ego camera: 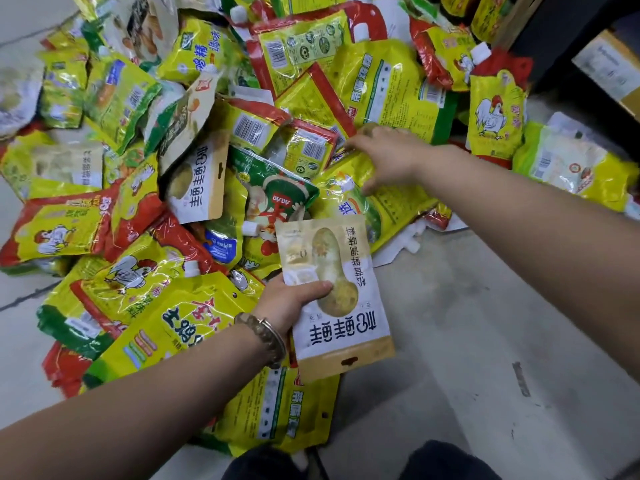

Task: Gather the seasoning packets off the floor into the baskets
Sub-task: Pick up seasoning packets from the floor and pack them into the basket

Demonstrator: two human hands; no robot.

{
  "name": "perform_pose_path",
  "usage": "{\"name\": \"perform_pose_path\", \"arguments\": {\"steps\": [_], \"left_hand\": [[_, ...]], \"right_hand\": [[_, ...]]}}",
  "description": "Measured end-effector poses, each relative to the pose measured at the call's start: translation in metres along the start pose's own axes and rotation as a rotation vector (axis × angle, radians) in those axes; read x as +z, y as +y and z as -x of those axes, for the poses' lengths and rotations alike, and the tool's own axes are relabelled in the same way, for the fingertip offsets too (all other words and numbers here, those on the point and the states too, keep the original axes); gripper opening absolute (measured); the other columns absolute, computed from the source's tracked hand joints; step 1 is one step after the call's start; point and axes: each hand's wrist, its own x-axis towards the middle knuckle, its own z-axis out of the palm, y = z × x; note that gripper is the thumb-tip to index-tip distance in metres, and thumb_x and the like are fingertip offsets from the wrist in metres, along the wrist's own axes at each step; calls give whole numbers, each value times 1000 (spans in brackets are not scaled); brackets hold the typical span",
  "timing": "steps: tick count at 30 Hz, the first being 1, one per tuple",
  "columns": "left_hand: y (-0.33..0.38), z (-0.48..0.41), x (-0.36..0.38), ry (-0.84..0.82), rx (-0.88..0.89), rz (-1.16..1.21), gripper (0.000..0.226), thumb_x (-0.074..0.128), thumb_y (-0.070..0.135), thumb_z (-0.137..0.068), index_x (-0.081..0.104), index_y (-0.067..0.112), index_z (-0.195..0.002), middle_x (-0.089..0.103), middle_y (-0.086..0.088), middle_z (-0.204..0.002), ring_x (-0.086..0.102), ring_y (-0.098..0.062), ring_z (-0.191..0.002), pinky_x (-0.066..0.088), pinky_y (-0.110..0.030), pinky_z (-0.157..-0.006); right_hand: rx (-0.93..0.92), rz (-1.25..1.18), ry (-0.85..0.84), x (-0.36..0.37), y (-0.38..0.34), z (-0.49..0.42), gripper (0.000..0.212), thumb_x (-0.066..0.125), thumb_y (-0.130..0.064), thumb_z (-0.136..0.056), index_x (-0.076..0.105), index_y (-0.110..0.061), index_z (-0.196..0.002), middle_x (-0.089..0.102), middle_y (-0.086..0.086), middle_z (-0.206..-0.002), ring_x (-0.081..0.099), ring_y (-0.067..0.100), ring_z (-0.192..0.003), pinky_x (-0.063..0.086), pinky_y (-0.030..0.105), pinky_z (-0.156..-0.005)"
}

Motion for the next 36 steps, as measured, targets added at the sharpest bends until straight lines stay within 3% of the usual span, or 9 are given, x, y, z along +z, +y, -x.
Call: {"name": "perform_pose_path", "arguments": {"steps": [5,10,12,14,20,23,26,31,36], "left_hand": [[-5,-12,-4,-13,15,-5,26,71,-3,-74,67,10,-96,70,-16,-104,66,-34,-96,51,-45,-89],[2,-18,-1,3,-27,67,39,76,6,-61,67,8,-99,69,-17,-106,65,-36,-100,47,-52,-94],[11,-8,2,1,-72,85,44,73,9,-65,64,5,-108,67,-18,-109,64,-35,-101,46,-53,-96],[27,15,8,-12,-111,106,31,62,6,-81,62,3,-111,66,-17,-109,65,-33,-97,49,-48,-93],[110,126,48,-132,-154,40,50,58,20,-81,54,3,-128,61,-15,-121,62,-28,-105,50,-39,-92],[154,193,76,-207,-109,-71,43,59,17,-83,56,2,-123,66,-11,-111,68,-20,-91,57,-31,-80],[181,254,107,-279,-48,-206,50,69,19,-66,63,3,-113,70,-8,-105,67,-24,-96,52,-40,-90],[175,333,170,-380,83,-463,38,80,27,-59,69,16,-93,73,-2,-94,66,-26,-99,49,-45,-94],[116,385,257,-543,27,-555,11,55,21,-93,62,24,-86,70,18,-72,68,-5,-83,54,-26,-79]], "right_hand": [[50,248,-49,1,3,0,76,71,-61,-68,50,-17,-127,62,8,-118,52,29,-117,19,49,-110],[177,194,53,7,21,29,39,61,-53,-83,59,-15,-92,60,5,-83,57,29,-104,6,51,-115],[291,18,109,5,26,52,34,63,-46,-85,58,-12,-89,59,13,-86,55,34,-105,23,45,-109],[424,-286,171,0,30,81,35,68,-39,-83,63,-9,-99,62,21,-103,54,38,-106,39,39,-85],[786,-807,291,-53,14,210,52,72,-26,-79,54,-14,-127,62,12,-121,56,31,-112,41,33,-86],[911,-1111,406,-99,-4,296,40,71,-13,-80,57,-8,-117,65,8,-108,59,20,-96,44,28,-77],[1009,-1328,563,-145,-21,384,31,63,0,-82,56,-17,-107,63,-2,-93,59,9,-81,46,24,-73],[1164,-1360,832,-187,-45,520,25,63,-1,-84,55,-16,-102,63,0,-85,53,-6,-60,43,14,-59],[1414,-1312,1118,-154,-32,647,24,61,-3,-82,59,-24,-93,68,-22,-77,58,-7,-70,48,13,-67]]}}
